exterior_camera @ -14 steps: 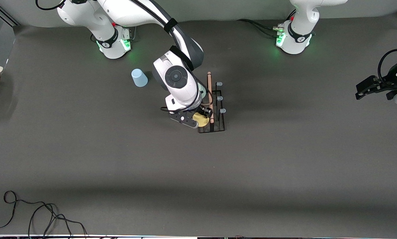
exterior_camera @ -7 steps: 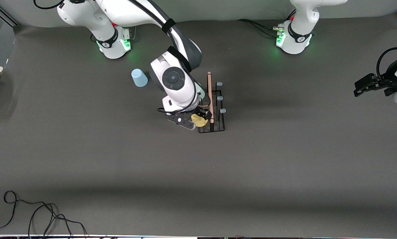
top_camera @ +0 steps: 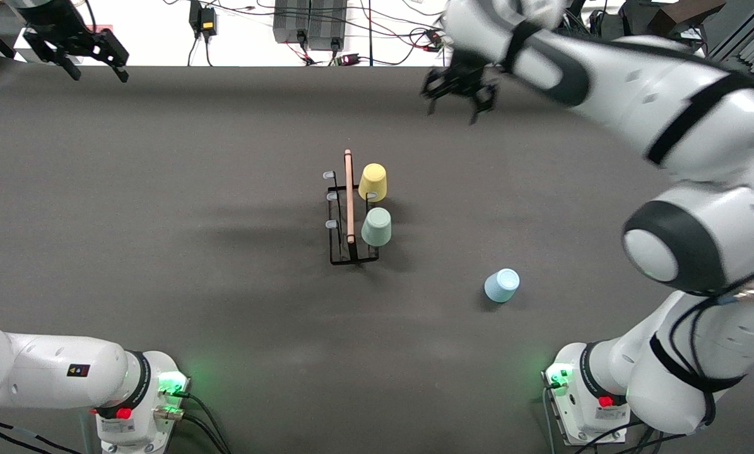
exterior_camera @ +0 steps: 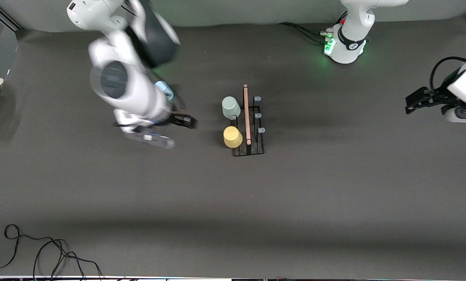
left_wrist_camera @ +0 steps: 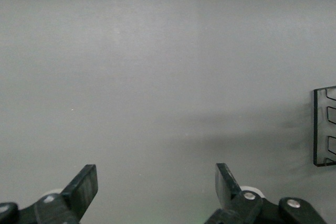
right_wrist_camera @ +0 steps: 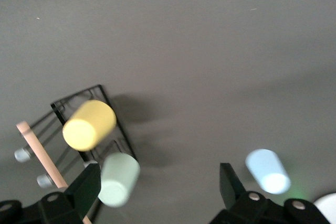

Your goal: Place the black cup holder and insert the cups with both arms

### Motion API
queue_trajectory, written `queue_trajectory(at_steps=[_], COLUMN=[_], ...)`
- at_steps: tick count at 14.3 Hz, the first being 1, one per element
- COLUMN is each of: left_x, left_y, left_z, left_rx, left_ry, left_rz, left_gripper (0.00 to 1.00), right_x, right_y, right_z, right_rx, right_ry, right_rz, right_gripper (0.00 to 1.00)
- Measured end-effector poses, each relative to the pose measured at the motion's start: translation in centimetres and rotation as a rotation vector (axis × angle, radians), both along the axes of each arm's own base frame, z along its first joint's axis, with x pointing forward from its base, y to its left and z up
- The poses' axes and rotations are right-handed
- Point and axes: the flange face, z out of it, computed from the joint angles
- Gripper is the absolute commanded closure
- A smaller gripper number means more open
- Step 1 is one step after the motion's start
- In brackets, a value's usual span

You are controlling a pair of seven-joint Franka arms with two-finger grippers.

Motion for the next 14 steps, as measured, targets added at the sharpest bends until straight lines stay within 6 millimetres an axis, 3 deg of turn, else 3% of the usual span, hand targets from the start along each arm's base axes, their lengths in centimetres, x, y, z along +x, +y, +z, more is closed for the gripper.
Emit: queue_trajectory(at_steps=[4, 9, 11, 14], left_x=[1.2, 1.3, 1.3, 1.3], left_y=[-1.6, -0.8, -0.1, 1.4], left_z=[-1.6, -1.5, -1.4, -0.8], left_rx=[0.001, -0.008, -0.015, -0.018], left_ry=[-0.003, -0.002, -0.003, -0.014], left_rz=[-0.025, -0.003, 0.012, 0.005], left_gripper=[0.00, 0.00, 0.00, 0.00], right_x=[-0.5, -0.5, -0.5, -0.4], right_y=[-11.5, -22.6, -24.7, -24.9], right_z=[6.6, 10.3, 10.6, 10.1], right_rx=[-0.033, -0.035, -0.038, -0.094], right_ry=[0.002, -0.044, -0.050, -0.042], right_rz=[0.103, 0.121, 0.101, 0.107], right_gripper=[0.01, 0.01, 0.01, 0.01])
